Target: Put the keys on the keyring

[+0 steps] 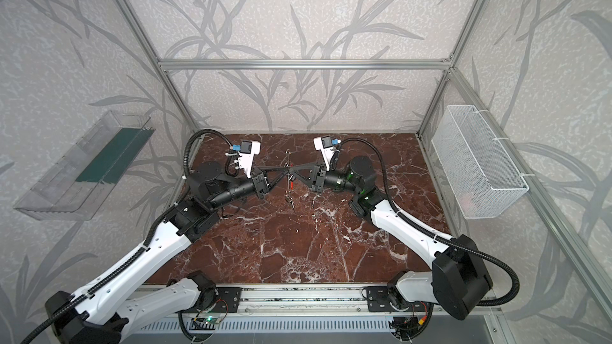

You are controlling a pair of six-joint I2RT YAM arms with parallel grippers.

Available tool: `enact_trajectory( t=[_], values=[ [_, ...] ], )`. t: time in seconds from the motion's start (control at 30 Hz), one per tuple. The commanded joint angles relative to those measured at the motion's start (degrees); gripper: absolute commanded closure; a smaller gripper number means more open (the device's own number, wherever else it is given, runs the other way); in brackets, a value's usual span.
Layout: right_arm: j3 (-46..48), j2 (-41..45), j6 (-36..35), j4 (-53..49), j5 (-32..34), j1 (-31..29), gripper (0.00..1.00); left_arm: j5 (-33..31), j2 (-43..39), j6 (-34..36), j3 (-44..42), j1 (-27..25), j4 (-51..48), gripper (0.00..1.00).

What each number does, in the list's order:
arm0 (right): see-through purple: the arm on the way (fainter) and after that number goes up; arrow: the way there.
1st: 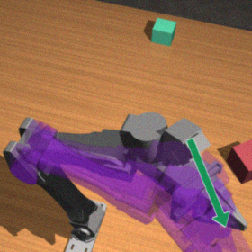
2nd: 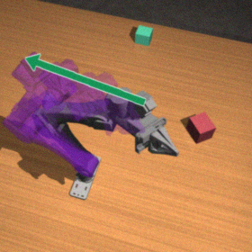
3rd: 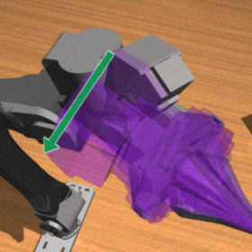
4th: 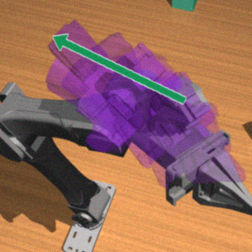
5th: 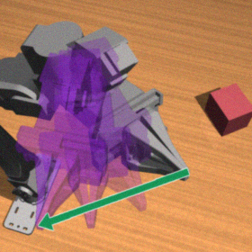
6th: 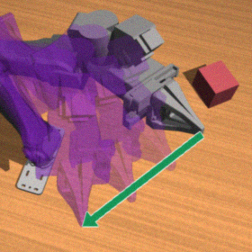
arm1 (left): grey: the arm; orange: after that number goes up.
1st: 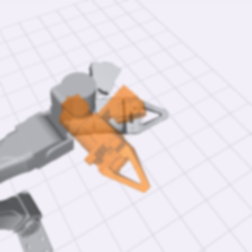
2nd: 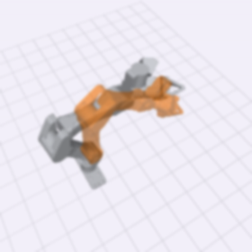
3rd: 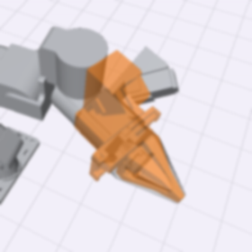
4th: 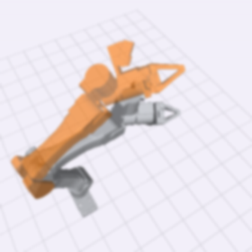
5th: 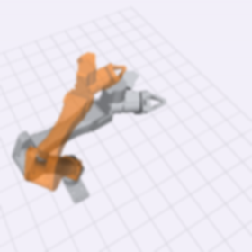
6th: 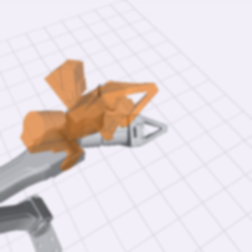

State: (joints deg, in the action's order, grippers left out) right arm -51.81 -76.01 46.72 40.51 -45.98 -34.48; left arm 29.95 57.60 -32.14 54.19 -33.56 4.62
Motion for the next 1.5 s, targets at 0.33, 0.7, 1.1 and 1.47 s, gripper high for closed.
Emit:
enact_trajectory(
  t=[0.33, 0.7, 1.1, 1.47],
  values=[
    [-4.4, 3.63, -15.41, -18.23, -5.7, 2.68, 1.0, 7.57, 0.26, 2.0, 3.46, 5.08, -7.17, 0.81],
    [-16.35, 3.28, -44.26, -54.67, -9.31, 2.62, 1.0, 16.75, 5.39, 15.61, 10.93, 6.16, -24.67, 0.79],
    [-23.09, -0.01, -53.51, -68.13, -9.97, 2.26, 1.0, 19.91, 7.45, 19.4, 13.0, 6.15, -27.77, 0.82],
    [-23.86, -0.8, -54.28, -68.81, -9.47, 2.08, 1.0, 21.7, 8.32, 18.34, 12.95, 5.81, -26.07, 0.84]
  ],
)
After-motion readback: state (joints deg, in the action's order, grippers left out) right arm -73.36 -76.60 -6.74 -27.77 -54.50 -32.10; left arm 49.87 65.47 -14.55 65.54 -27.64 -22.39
